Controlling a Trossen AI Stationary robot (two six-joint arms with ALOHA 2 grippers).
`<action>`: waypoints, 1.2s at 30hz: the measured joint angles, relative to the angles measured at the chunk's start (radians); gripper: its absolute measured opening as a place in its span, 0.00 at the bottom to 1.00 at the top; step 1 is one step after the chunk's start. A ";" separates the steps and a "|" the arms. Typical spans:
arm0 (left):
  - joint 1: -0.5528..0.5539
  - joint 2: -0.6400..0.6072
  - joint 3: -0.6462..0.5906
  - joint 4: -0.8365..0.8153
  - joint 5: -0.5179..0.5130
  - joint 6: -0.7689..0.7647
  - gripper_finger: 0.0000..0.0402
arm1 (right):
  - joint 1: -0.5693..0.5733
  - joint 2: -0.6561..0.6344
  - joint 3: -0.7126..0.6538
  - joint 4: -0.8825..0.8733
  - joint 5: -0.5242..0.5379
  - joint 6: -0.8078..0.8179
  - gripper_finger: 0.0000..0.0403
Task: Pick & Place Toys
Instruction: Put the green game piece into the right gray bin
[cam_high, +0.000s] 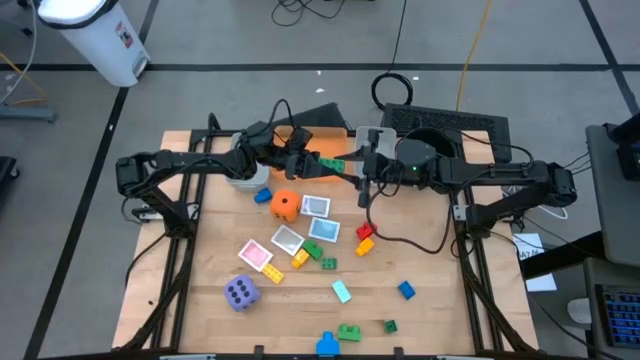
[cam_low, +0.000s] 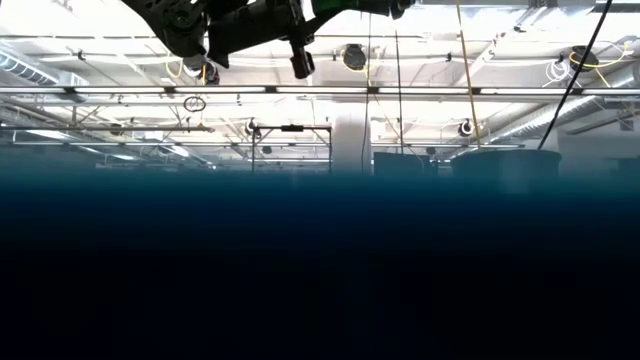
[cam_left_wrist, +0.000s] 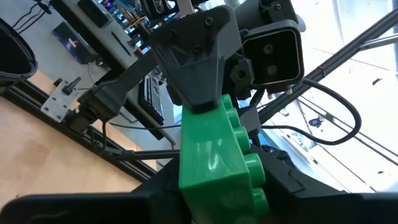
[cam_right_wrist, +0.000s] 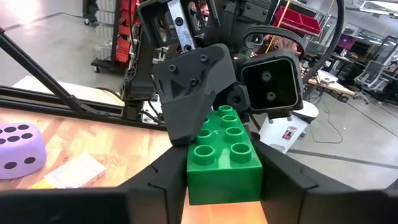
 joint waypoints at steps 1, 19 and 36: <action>0.000 0.000 0.000 0.000 0.000 -0.001 0.29 | 0.000 0.000 0.000 0.000 0.000 0.000 0.34; 0.020 0.001 -0.001 0.006 -0.034 0.002 0.44 | 0.000 -0.005 0.002 0.000 0.013 -0.011 0.33; 0.147 -0.003 -0.002 0.124 0.024 -0.070 0.49 | -0.056 -0.094 0.003 -0.098 0.116 -0.041 0.33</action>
